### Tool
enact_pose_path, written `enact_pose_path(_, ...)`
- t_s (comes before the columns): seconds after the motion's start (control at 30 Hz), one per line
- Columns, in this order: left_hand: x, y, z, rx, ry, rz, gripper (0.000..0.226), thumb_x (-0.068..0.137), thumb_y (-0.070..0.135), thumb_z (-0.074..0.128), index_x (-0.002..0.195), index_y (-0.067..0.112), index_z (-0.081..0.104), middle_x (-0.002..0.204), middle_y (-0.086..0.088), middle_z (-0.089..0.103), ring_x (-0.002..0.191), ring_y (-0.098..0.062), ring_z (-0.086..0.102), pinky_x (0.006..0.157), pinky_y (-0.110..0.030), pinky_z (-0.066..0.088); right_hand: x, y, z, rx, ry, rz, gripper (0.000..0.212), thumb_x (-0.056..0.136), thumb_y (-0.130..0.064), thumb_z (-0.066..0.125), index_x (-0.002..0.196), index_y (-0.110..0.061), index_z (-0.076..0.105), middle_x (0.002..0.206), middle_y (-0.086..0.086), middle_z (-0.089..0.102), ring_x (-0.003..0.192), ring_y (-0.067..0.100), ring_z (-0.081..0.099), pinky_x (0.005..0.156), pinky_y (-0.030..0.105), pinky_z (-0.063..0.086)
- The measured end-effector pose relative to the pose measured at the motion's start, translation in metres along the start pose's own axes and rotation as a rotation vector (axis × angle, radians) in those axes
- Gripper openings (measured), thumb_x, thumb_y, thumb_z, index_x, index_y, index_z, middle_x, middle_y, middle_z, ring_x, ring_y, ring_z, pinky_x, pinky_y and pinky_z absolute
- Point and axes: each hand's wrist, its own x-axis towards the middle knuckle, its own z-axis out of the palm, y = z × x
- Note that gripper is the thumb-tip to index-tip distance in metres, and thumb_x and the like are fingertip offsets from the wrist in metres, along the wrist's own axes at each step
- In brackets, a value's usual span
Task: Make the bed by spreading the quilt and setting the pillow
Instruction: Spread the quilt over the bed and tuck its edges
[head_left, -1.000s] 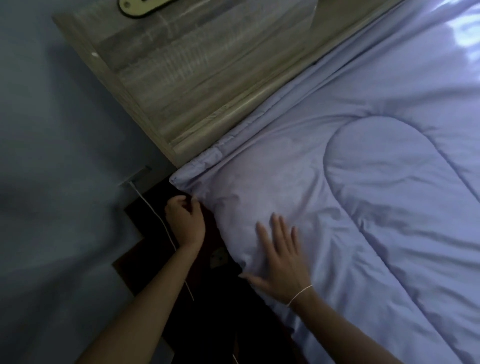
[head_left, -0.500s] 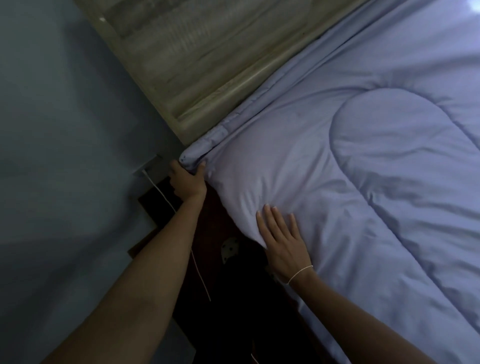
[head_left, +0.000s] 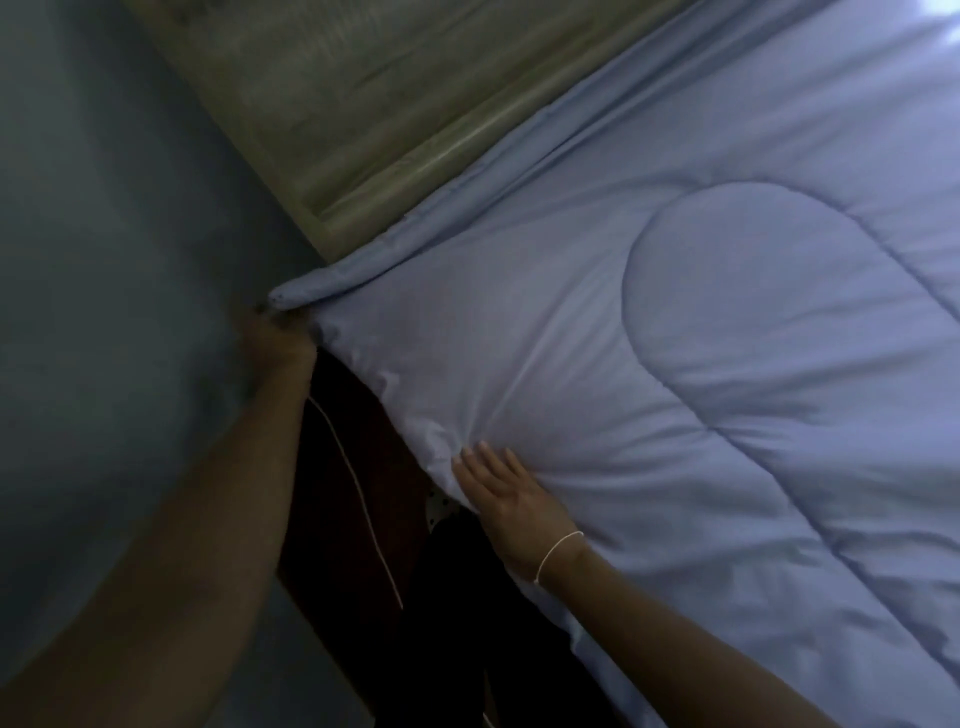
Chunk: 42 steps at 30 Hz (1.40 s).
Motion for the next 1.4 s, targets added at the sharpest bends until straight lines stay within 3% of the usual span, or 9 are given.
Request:
enact_pose_path(0.13, -0.047, -0.036, 0.036, -0.381, -0.353, -0.485, 0.111, 0.05, 0.098, 0.042, 0.137, 0.029, 0.046, 0.137, 0.002, 0.05, 0.121, -0.025, 0.051, 0.105, -0.046, 0.04, -0.001, 0.021, -0.052, 0.141, 0.187, 0.064, 0.063, 0.092, -0.051, 0.042, 0.146, -0.019, 0.033, 0.152, 0.006, 0.034, 0.142, 0.023, 0.028, 0.117, 0.043, 0.019)
enact_pose_path(0.23, -0.095, -0.022, 0.05, -0.495, -0.545, -0.472, 0.072, 0.077, 0.077, 0.046, 0.122, 0.021, 0.058, 0.12, 0.002, 0.059, 0.108, -0.02, 0.057, 0.095, -0.034, 0.045, -0.011, 0.07, -0.081, 0.034, 0.38, 0.327, 0.061, 0.092, -0.045, 0.042, 0.145, -0.018, 0.034, 0.151, 0.01, 0.036, 0.141, 0.029, 0.029, 0.115, 0.049, 0.019)
enact_pose_path(0.37, -0.091, -0.018, 0.059, -0.273, -0.232, -0.255, 0.049, 0.098, 0.043, 0.041, 0.124, 0.005, 0.056, 0.124, -0.015, 0.059, 0.113, -0.029, 0.056, 0.087, -0.03, 0.043, -0.026, 0.116, -0.082, -0.117, 0.228, 0.581, 0.067, 0.093, -0.056, 0.03, 0.15, -0.024, 0.021, 0.158, 0.01, 0.017, 0.146, 0.032, 0.012, 0.117, 0.055, 0.012)
enact_pose_path(0.53, -0.06, -0.024, 0.051, 0.07, -0.005, -0.172, 0.054, 0.101, 0.044, 0.029, 0.129, 0.005, 0.051, 0.133, -0.02, 0.053, 0.121, -0.037, 0.05, 0.101, -0.044, 0.036, -0.025, 0.098, -0.062, -0.152, 0.127, 0.442, 0.067, 0.093, -0.061, 0.022, 0.151, -0.028, 0.017, 0.16, 0.006, 0.012, 0.147, 0.031, 0.009, 0.117, 0.055, 0.011)
enact_pose_path(0.73, -0.086, -0.009, 0.06, -0.06, 0.142, -0.32, 0.046, 0.095, 0.035, 0.049, 0.128, 0.003, 0.044, 0.135, -0.019, 0.049, 0.124, -0.033, 0.047, 0.101, -0.035, 0.031, -0.08, 0.143, -0.076, -0.17, 0.203, 0.56, 0.067, 0.091, -0.061, 0.028, 0.15, -0.028, 0.023, 0.158, 0.007, 0.019, 0.146, 0.028, 0.016, 0.114, 0.056, 0.015)
enact_pose_path(0.83, -0.124, 0.016, 0.046, -0.069, 0.407, 0.123, 0.049, 0.089, 0.018, 0.056, 0.131, -0.003, 0.042, 0.135, -0.024, 0.043, 0.126, -0.039, 0.04, 0.104, -0.034, 0.023, -0.096, 0.159, -0.074, -0.184, 0.16, 0.649, 0.07, 0.091, -0.062, 0.021, 0.151, -0.027, 0.017, 0.159, 0.008, 0.015, 0.147, 0.028, 0.012, 0.115, 0.057, 0.014)
enact_pose_path(0.97, -0.127, 0.066, 0.074, 0.12, 0.002, 0.869, 0.048, 0.097, 0.034, 0.044, 0.137, 0.008, 0.041, 0.146, -0.016, 0.037, 0.136, -0.03, 0.031, 0.116, -0.042, 0.021, -0.085, 0.151, -0.066, -0.188, 0.196, 0.7, 0.068, 0.09, -0.058, 0.025, 0.149, -0.024, 0.026, 0.158, 0.01, 0.019, 0.147, 0.028, 0.013, 0.116, 0.056, 0.012)
enact_pose_path(1.13, -0.079, 0.083, 0.1, 0.478, -0.296, 0.714, 0.082, 0.091, 0.067, 0.022, 0.151, 0.013, 0.006, 0.16, -0.007, 0.001, 0.147, -0.02, 0.001, 0.12, -0.044, -0.001, -0.084, 0.151, -0.064, -0.226, 0.233, 0.698, 0.068, 0.089, -0.054, 0.03, 0.147, -0.019, 0.032, 0.156, 0.013, 0.022, 0.145, 0.031, 0.019, 0.115, 0.057, 0.014)
enact_pose_path(1.4, -0.056, 0.086, 0.106, 0.34, -0.616, 0.533, 0.084, 0.086, 0.074, 0.024, 0.151, 0.025, 0.005, 0.16, 0.003, 0.006, 0.146, -0.015, 0.009, 0.12, -0.037, 0.004, -0.079, 0.153, -0.062, -0.197, 0.217, 0.709, 0.068, 0.089, -0.053, 0.028, 0.147, -0.017, 0.032, 0.157, 0.013, 0.021, 0.145, 0.032, 0.02, 0.115, 0.057, 0.013)
